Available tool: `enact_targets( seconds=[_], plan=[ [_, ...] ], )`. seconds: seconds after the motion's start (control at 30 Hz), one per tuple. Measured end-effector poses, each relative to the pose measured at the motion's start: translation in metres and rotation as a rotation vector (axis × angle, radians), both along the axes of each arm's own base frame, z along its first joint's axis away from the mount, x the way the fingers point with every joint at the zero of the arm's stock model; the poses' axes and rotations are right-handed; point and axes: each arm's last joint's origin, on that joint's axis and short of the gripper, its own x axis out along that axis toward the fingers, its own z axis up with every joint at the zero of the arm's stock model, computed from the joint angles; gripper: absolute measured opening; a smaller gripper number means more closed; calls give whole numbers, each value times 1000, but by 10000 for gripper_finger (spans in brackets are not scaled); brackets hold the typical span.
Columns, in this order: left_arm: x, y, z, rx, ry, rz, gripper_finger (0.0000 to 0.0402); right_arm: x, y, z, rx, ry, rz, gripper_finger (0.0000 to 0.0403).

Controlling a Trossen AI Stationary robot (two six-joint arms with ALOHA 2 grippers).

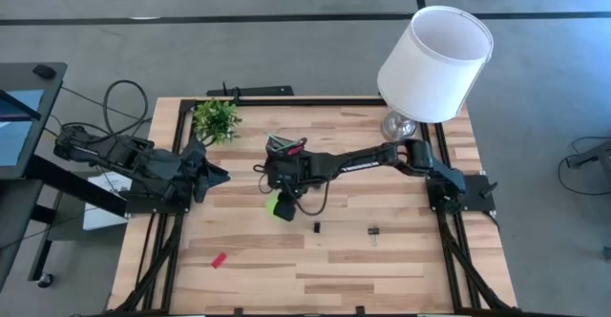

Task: Pick and place office supplies into organizer
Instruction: Put the green sticky notes into the black desk organizer

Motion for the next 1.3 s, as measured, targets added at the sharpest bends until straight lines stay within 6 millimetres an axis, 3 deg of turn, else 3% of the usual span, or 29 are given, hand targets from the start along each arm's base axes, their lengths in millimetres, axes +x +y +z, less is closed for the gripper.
enact_targets(
  seconds=[0.2,0.33,0.53,0.83,1.07,1.3],
  plan=[
    [0,-1,0,-2,4,-20,107,2,24,27,-85,-44,203,138],
    [0,-1,0,4,5,-25,107,0,43,23,-188,-61,406,193],
    [0,-1,0,23,8,-36,107,4,41,13,-284,-54,384,256],
    [0,0,0,46,7,-36,107,7,17,13,-224,-63,356,265],
    [0,0,0,64,6,-27,107,25,12,-14,-221,-106,309,265],
    [-1,0,-1,66,13,-27,107,23,5,-37,-216,3,307,265]
  ],
)
